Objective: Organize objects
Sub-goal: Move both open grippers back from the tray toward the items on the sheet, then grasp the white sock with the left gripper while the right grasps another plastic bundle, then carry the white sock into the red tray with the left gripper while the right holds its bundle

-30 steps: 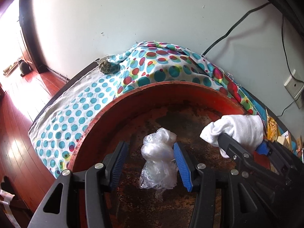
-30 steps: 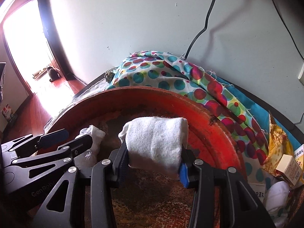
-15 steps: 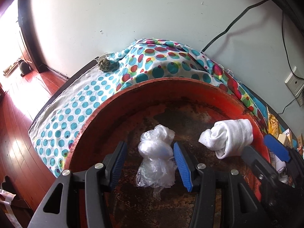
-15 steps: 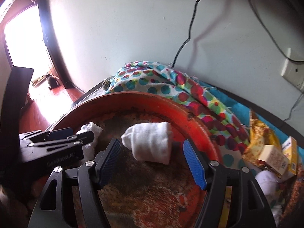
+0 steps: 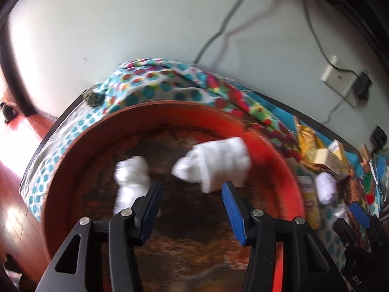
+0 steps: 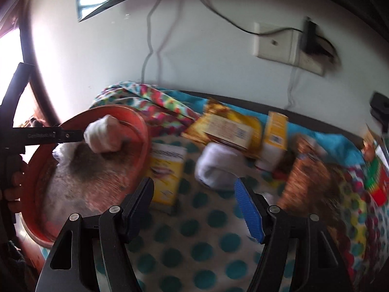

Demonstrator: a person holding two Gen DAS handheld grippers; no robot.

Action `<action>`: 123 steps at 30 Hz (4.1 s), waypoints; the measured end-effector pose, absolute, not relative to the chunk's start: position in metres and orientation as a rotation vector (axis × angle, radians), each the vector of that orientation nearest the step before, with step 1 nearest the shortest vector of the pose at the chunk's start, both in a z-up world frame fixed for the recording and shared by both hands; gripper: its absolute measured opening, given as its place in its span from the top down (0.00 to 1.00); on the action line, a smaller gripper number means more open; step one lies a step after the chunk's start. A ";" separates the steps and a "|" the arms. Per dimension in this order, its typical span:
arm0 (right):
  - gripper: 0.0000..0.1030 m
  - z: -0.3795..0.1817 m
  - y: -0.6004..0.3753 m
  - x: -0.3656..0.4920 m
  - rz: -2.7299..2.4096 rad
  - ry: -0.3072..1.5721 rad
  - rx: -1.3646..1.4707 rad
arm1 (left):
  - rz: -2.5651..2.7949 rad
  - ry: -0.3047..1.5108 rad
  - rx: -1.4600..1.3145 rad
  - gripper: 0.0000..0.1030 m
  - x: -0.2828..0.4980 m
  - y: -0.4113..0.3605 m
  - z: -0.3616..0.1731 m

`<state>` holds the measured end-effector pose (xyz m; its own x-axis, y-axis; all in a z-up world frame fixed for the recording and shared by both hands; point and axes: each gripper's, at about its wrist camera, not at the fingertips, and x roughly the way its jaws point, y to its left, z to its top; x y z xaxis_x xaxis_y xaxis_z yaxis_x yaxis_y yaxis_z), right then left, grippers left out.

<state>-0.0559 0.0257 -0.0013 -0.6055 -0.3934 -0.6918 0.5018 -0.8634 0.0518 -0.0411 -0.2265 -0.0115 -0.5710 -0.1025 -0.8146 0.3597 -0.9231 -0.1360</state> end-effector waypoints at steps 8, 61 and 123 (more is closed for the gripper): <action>0.35 -0.013 0.080 -0.050 -2.471 0.155 1.068 | -2.740 0.206 1.415 0.49 -0.057 -0.118 -0.005; 0.66 -0.038 0.135 -0.114 -2.572 0.097 1.146 | -2.867 -0.057 1.472 0.48 -0.086 -0.007 -0.029; 0.63 -0.050 0.121 -0.128 -2.556 0.163 1.245 | -2.795 -0.048 1.443 0.45 -0.089 -0.011 -0.025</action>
<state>-0.1282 0.1213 -0.0499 -0.5833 -0.2111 -0.7844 0.3087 -0.9508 0.0263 -0.0891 -0.0106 -0.0251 -0.5793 -0.0102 -0.8151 -0.0180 -0.9995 0.0254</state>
